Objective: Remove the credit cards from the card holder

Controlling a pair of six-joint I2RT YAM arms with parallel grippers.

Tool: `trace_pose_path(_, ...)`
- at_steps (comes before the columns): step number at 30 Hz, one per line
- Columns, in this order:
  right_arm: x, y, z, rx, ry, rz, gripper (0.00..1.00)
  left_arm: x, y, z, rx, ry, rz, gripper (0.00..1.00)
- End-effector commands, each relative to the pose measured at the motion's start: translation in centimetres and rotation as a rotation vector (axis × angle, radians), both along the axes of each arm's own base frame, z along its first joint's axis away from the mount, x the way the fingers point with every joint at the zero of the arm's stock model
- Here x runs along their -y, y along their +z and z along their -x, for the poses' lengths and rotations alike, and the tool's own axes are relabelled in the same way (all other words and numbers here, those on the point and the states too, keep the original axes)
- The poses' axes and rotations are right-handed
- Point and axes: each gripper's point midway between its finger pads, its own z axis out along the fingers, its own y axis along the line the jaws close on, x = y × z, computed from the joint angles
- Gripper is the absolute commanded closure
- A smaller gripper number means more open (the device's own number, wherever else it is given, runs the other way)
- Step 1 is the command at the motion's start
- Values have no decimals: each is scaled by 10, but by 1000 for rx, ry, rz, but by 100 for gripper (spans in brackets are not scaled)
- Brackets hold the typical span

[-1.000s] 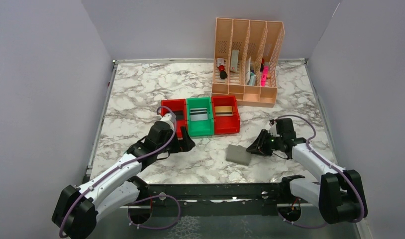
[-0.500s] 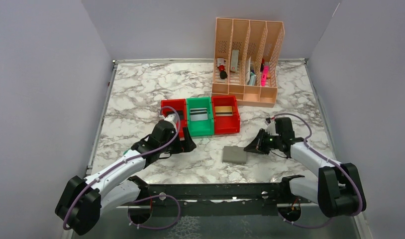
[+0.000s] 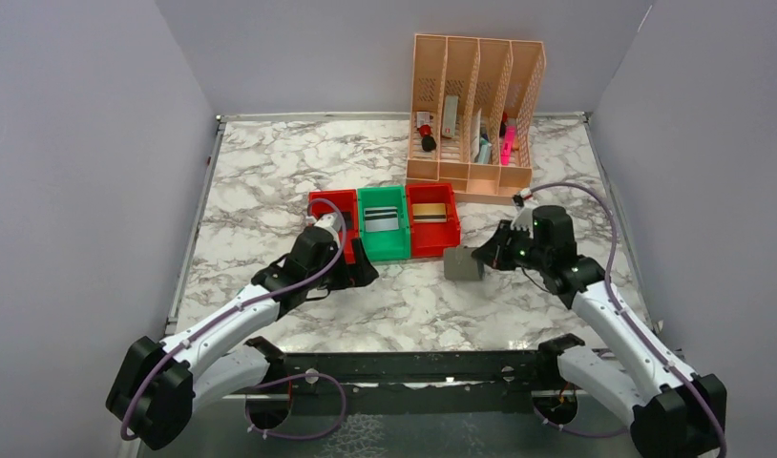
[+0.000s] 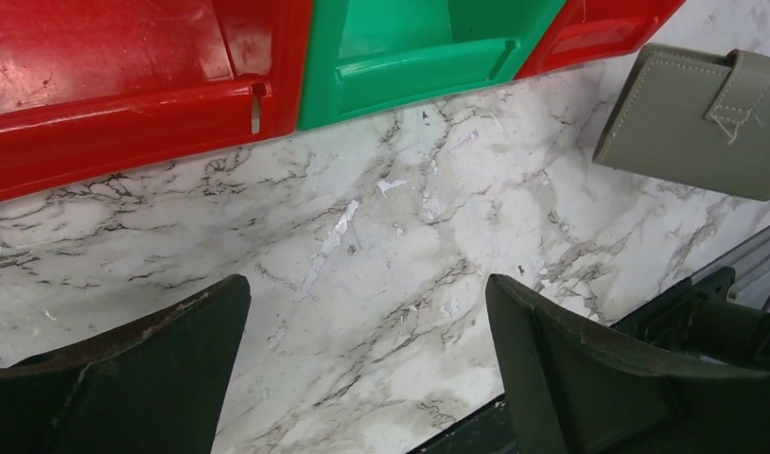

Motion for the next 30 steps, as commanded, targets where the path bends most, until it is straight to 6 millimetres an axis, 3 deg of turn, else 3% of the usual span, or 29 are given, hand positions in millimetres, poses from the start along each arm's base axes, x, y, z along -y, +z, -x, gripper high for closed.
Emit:
trace_pose_path(1, -4, 4, -1, 60, -22, 176, 99, 2, 24, -15, 71, 27, 21, 1)
trace_pose_path(6, -39, -6, 11, 155, 72, 346, 99, -6, 27, -19, 84, 74, -11, 1)
trace_pose_path(12, -83, 0, 28, 372, 217, 520, 99, -29, 31, -22, 105, 194, -56, 1)
trace_pose_path(16, -116, 2, 48, 561, 316, 661, 99, -47, 36, -23, 128, 275, -86, 1)
trace_pose_path(20, -125, 14, 43, 641, 278, 729, 99, -58, 43, -21, 148, 312, -104, 1)
trace_pose_path(26, -129, 51, 39, 783, 236, 705, 99, -64, 44, -19, 154, 318, -129, 1)
trace_pose_path(30, -135, 44, 46, 801, 300, 732, 99, -65, 44, -19, 158, 317, -132, 1)
